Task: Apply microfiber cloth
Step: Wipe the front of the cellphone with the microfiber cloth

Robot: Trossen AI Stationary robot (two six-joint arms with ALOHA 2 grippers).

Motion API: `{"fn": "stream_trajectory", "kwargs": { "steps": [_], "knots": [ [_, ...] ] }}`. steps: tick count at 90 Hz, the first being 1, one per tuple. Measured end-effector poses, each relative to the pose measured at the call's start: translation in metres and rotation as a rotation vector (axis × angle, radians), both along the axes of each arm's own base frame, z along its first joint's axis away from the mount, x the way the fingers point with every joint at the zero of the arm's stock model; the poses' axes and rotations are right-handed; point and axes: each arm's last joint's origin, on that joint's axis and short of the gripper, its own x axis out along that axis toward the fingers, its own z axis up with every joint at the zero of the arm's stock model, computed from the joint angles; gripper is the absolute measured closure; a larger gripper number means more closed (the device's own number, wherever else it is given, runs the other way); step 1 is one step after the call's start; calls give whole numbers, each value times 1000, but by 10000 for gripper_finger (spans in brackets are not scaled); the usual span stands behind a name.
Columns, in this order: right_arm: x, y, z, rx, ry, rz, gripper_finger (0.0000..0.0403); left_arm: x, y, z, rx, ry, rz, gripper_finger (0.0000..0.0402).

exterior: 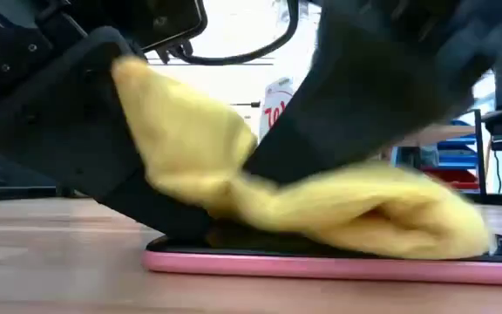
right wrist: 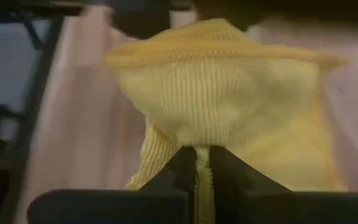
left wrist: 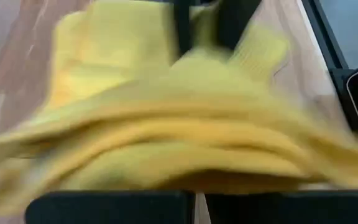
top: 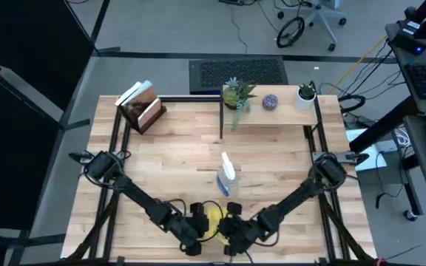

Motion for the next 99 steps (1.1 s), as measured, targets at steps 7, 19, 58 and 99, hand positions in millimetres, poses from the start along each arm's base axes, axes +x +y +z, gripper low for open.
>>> {"fn": "stream_trajectory", "kwargs": {
  "steps": [7, 19, 58, 99],
  "knots": [
    [4, 1, -10, 26, -1, 20, 390, 0, 0, 0, -2, -1, -1, 396],
    [7, 2, -20, 41, 1, 10, 390, 0, 0, 0, 0, 1, -5, 396],
    [-26, 21, -22, -13, 164, 43, 390, 0, 0, -1, 5, 8, -1, 396],
    [-80, 31, 12, -41, 376, 25, 390, -1, 0, -1, 0, 11, -3, 396]
  ]
}}
